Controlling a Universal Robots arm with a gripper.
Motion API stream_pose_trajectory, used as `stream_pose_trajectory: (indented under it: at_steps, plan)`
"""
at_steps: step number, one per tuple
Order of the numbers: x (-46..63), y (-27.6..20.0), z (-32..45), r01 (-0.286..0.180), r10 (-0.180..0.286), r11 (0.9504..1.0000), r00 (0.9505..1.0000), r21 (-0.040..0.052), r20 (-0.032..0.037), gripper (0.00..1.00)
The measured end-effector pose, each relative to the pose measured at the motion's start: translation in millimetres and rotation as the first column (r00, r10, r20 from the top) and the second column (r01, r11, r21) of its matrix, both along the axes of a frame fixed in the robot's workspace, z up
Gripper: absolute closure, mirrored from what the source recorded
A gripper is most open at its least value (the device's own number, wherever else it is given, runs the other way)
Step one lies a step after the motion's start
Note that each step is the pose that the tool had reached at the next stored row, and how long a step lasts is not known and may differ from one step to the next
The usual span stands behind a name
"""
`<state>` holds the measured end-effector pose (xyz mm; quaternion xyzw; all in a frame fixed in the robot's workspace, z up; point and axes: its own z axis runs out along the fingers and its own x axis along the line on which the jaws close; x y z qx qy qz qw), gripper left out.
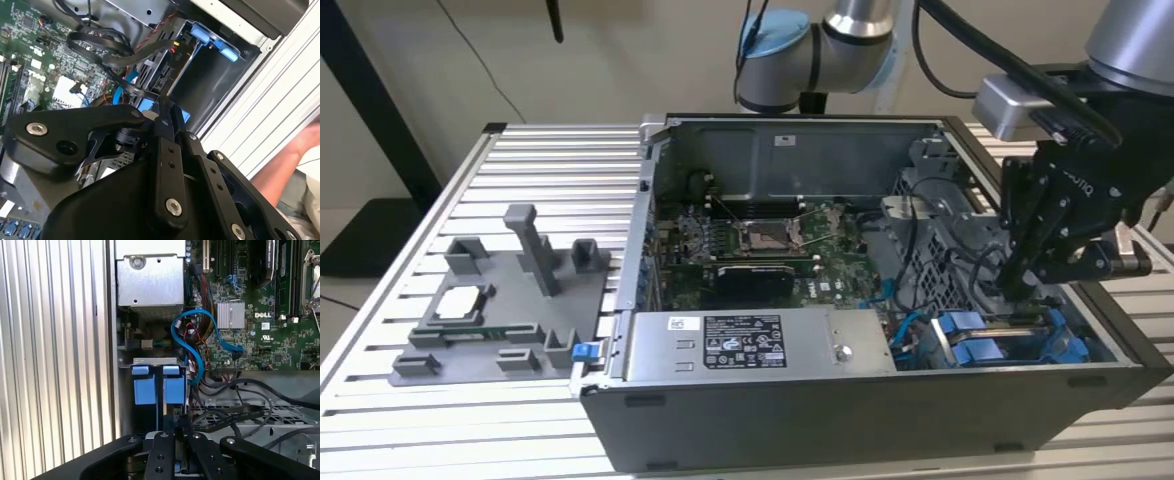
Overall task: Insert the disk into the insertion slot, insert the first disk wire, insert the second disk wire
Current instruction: 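Insert the second disk wire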
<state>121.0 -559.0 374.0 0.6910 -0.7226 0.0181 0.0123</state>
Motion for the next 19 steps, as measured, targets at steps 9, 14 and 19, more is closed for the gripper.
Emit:
stream_pose_trajectory:
  at_steps: [9,14,19]
  plan:
    - [0.0,4.9,-6.7,0.0,0.0,0.999,1.0,-0.0447,0.0,1.0]
    - [0.0,7.3,-10.4,0.0,0.0,0.9978,1.0,-0.066,0.0,1.0]
    - [0.0,8.8,-13.6,0.0,0.0,0.9965,1.0,-0.0839,0.0,1.0]
